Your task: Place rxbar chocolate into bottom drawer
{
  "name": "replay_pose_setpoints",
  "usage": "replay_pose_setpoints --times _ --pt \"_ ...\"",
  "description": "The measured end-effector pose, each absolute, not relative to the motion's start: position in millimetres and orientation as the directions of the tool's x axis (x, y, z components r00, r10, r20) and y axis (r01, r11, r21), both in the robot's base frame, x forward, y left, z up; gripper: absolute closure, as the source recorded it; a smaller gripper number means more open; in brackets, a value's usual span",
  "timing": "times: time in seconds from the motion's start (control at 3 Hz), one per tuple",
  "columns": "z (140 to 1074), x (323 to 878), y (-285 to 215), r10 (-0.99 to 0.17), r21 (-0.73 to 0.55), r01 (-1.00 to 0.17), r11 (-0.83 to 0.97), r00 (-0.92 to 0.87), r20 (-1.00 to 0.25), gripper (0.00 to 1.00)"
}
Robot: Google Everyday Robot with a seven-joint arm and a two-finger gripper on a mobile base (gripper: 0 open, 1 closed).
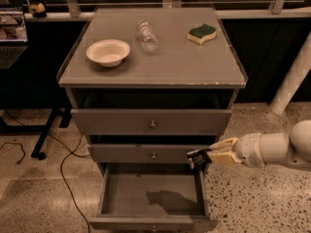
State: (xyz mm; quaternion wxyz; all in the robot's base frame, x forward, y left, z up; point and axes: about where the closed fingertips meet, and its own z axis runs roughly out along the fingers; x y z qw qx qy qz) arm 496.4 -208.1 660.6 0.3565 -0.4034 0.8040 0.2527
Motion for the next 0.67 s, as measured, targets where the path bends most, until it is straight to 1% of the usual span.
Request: replay_pose_setpoints --times 0.33,0.67 --pt "583.3 484.3 -215.6 -0.399 0.180 -0.757 0.628 -0.512 -0.761 1.00" --pt "533.7 483.3 -216.1 -0.366 0.206 -0.726 0.656 -0.544 -0.755 1.00"
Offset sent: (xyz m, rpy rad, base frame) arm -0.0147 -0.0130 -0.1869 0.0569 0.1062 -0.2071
